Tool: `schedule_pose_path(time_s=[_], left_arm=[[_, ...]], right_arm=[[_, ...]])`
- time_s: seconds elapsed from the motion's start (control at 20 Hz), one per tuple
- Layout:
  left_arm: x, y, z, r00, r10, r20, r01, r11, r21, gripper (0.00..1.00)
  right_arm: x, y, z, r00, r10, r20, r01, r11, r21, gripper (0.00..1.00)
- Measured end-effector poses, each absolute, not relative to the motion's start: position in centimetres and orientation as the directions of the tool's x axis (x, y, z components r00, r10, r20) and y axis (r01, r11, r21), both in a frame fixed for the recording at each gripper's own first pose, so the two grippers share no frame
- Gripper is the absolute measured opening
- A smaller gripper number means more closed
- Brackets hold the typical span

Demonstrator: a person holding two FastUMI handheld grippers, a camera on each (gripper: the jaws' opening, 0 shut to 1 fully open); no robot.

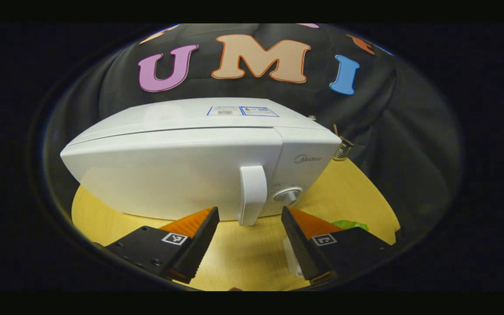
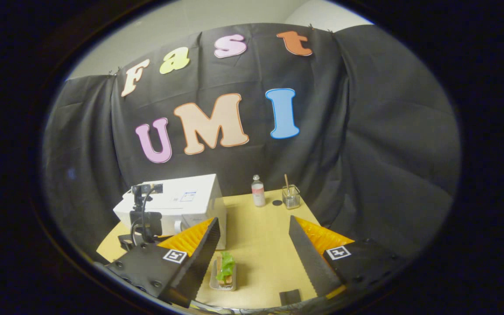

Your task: Open the microwave oven with the left hand, put the food in, and close the microwave oven.

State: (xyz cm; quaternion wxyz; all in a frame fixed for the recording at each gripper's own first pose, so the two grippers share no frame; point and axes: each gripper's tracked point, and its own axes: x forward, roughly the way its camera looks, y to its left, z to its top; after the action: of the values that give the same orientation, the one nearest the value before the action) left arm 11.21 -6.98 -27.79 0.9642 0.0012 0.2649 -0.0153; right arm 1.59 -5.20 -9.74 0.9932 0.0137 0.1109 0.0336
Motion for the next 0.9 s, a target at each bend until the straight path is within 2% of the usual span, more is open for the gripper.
schedule_pose_path(time_s=[0.15, 0.2, 0.5, 0.55, 0.6, 0.65, 0.7, 0.75, 0.8, 0.85, 0.9], left_arm=[[11.8, -7.1, -28.8, 0.847, -0.030, -0.531, 0.022, 1.000, -0.023, 0.82], [12.0, -7.2, -29.1, 0.843, -0.033, -0.537, 0.020, 0.999, -0.030, 0.75], [12.6, -7.2, -29.9, 0.832, -0.029, -0.555, 0.011, 0.999, -0.036, 0.53], [12.6, -7.2, -29.9, 0.831, -0.029, -0.556, 0.009, 0.999, -0.039, 0.60], [12.7, -7.1, -30.0, 0.829, -0.026, -0.559, 0.004, 0.999, -0.040, 0.57], [12.7, -7.0, -30.1, 0.829, -0.021, -0.559, 0.000, 0.999, -0.038, 0.49], [12.8, -6.8, -30.1, 0.827, -0.010, -0.561, -0.012, 0.999, -0.035, 0.38], [12.8, -6.8, -30.0, 0.830, -0.007, -0.557, -0.014, 0.999, -0.034, 0.36], [12.8, -6.8, -30.1, 0.829, -0.004, -0.559, -0.014, 0.999, -0.029, 0.28], [12.8, -6.8, -30.1, 0.829, -0.002, -0.559, -0.015, 1.000, -0.025, 0.29], [12.8, -6.8, -30.1, 0.831, 0.002, -0.557, -0.015, 1.000, -0.018, 0.23]], right_arm=[[1.9, -5.8, -9.7, 0.973, 0.062, -0.222, -0.054, 0.998, 0.039, 0.92], [2.1, -6.0, -9.7, 0.973, 0.059, -0.225, -0.051, 0.998, 0.041, 0.92], [2.4, -6.7, -10.3, 0.969, 0.047, -0.241, -0.038, 0.998, 0.043, 0.92], [2.4, -6.7, -10.4, 0.968, 0.048, -0.246, -0.038, 0.998, 0.043, 0.92], [2.4, -6.7, -10.5, 0.968, 0.047, -0.248, -0.038, 0.998, 0.043, 0.92], [2.4, -6.7, -10.6, 0.967, 0.047, -0.249, -0.037, 0.998, 0.042, 0.92], [2.4, -6.8, -10.6, 0.967, 0.045, -0.249, -0.036, 0.999, 0.039, 0.92], [2.4, -6.8, -10.7, 0.967, 0.042, -0.250, -0.034, 0.999, 0.035, 0.92], [2.4, -6.8, -10.8, 0.967, 0.038, -0.252, -0.031, 0.999, 0.031, 0.92], [2.3, -6.9, -11.0, 0.966, 0.035, -0.256, -0.029, 0.999, 0.027, 0.92], [2.3, -6.9, -11.1, 0.965, 0.033, -0.261, -0.027, 0.999, 0.026, 0.92]])
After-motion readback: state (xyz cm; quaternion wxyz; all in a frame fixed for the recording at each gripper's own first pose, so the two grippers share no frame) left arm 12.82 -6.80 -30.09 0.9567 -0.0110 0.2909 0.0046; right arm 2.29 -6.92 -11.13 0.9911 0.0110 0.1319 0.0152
